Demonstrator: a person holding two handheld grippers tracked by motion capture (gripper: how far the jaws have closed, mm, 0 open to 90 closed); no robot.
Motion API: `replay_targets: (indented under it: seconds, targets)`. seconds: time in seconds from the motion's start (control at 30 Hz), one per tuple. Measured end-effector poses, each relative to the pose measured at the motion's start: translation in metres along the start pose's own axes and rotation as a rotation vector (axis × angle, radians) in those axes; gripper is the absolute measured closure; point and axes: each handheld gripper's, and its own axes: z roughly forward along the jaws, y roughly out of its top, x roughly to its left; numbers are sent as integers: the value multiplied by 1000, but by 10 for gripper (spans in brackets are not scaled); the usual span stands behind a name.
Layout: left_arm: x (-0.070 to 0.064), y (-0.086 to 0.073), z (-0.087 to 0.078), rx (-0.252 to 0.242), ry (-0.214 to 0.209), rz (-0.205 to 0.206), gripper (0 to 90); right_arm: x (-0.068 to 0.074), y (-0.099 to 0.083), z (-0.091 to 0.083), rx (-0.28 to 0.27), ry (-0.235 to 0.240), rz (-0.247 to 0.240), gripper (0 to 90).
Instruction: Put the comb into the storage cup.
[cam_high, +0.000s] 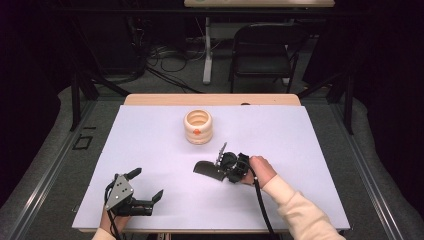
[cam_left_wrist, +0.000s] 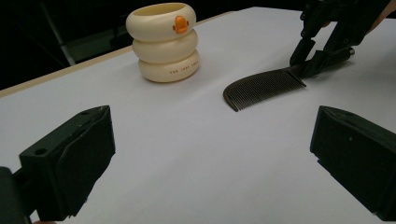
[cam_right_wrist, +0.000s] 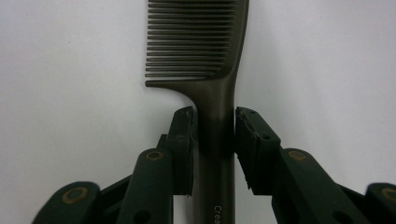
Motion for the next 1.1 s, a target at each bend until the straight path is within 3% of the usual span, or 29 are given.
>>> replay_targets:
  seconds: [0.4,0.6,1.1]
  targets:
    - [0,0,0,2,0,2,1,-2,5,3,42,17,-5,718]
    - [0,0,0,2,-1,2,1,-4,3,1,31,20,12,722]
    - [0,0,-1,1,2,1,1,-7,-4,-16,-55,28,41,722]
